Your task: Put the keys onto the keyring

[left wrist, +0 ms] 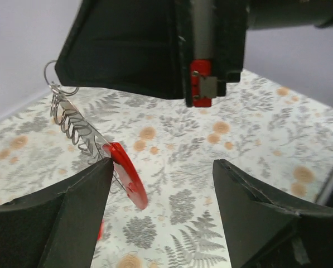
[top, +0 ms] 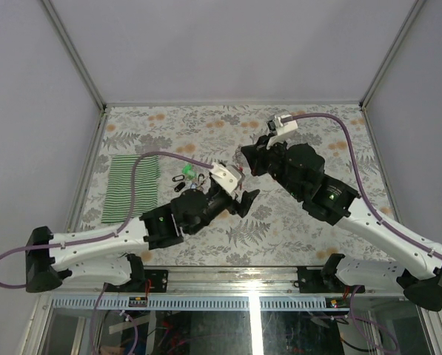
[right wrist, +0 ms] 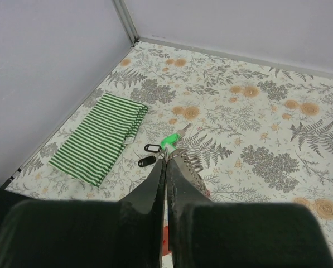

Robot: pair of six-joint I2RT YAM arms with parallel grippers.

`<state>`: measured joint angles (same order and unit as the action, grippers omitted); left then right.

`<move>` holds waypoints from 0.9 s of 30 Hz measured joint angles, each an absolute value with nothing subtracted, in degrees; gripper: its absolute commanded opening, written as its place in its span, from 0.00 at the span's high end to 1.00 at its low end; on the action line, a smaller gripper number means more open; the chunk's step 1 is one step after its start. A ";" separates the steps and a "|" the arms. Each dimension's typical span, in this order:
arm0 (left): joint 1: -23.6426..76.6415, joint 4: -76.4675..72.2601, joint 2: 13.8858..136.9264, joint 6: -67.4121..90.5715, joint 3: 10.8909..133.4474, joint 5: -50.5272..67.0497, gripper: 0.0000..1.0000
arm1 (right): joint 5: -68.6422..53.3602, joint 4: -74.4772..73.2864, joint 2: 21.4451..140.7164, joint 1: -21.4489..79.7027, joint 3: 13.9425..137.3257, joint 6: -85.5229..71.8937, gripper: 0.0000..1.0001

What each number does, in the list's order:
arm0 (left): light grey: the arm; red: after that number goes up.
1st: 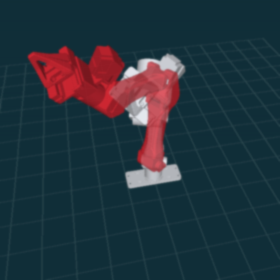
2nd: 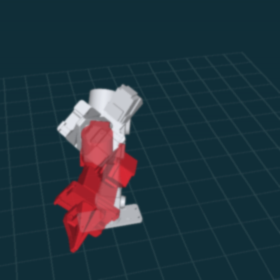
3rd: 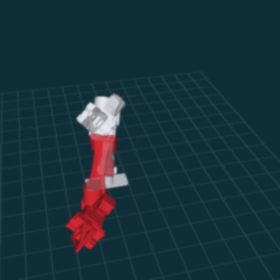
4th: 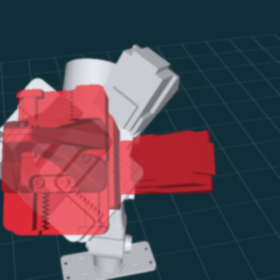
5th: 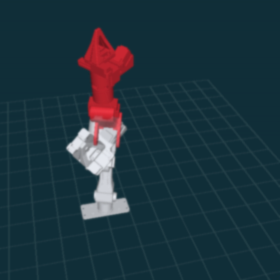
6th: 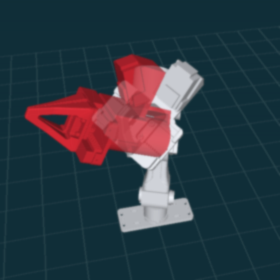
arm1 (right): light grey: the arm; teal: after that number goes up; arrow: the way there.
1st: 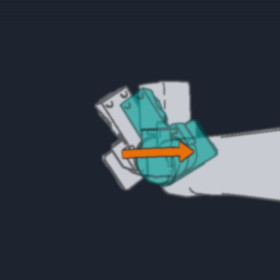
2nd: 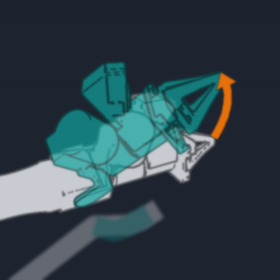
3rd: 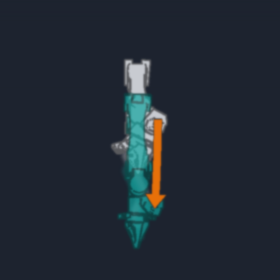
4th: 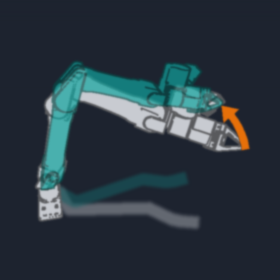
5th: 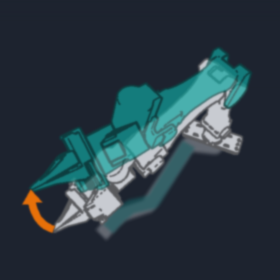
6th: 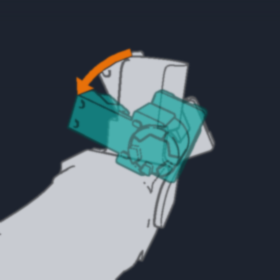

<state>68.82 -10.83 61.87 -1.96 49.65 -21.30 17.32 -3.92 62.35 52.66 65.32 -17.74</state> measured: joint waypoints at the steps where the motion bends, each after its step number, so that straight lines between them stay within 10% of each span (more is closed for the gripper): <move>1: 69.67 -11.20 62.96 -3.07 50.02 -22.98 0.32 | 17.32 -4.03 62.37 52.66 65.47 -17.89 1.00; 27: 73.52 -21.02 67.07 -14.50 51.37 -47.46 0.96 | 14.28 -4.93 58.02 52.66 65.73 -19.94 1.00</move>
<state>73.52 -21.02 67.07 -14.50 51.37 -47.46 14.28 -4.93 58.02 52.66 65.73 -19.94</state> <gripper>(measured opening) 0.088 0.010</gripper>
